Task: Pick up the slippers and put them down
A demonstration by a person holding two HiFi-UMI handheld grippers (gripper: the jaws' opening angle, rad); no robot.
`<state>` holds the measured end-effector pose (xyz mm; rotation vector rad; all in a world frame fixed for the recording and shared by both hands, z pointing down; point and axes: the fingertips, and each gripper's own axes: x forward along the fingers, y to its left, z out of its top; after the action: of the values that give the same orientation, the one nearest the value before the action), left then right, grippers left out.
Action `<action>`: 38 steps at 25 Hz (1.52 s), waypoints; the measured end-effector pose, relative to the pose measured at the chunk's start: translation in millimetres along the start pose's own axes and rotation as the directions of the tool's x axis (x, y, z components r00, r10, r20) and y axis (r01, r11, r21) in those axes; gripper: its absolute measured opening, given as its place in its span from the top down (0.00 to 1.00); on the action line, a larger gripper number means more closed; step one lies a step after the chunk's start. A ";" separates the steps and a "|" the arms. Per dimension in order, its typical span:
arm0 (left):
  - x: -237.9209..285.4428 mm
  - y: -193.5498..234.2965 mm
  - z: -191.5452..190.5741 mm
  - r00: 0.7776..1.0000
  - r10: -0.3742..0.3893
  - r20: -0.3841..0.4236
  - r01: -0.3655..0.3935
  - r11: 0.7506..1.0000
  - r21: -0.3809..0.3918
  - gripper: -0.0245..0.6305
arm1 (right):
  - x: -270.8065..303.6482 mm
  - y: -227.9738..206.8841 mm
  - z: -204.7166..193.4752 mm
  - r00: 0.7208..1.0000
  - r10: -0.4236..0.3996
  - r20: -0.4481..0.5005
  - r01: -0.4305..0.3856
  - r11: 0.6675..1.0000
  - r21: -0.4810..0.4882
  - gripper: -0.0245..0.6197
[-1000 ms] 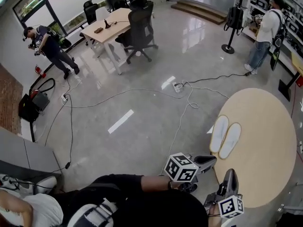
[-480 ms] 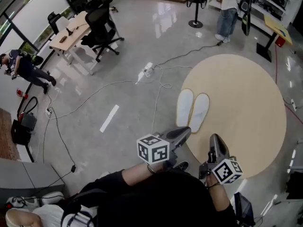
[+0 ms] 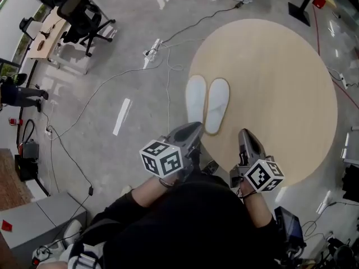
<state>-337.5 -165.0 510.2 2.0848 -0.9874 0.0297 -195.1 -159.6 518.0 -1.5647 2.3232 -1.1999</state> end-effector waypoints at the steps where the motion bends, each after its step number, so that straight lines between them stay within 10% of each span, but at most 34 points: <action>1: 8.6 10.5 1.6 1.000 0.004 -0.012 -0.004 1.000 -0.001 0.92 | 10.2 -4.4 -0.8 1.000 -0.006 -0.013 0.006 1.000 -0.004 0.94; 22: 141.4 207.1 -23.2 0.916 0.196 -0.350 -0.252 0.960 -0.121 0.68 | 183.5 -102.9 -56.5 0.946 -0.133 -0.296 0.133 0.991 -0.020 0.72; 38: 163.7 250.2 -49.6 0.858 0.209 -0.469 -0.282 0.955 -0.089 0.70 | 246.3 -119.9 -96.9 0.879 -0.113 -0.464 0.123 0.992 -0.009 0.72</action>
<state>-373.3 -327.0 763.8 1.6842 -0.9200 0.5358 -267.6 -327.6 743.8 -1.5685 2.4948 -1.7978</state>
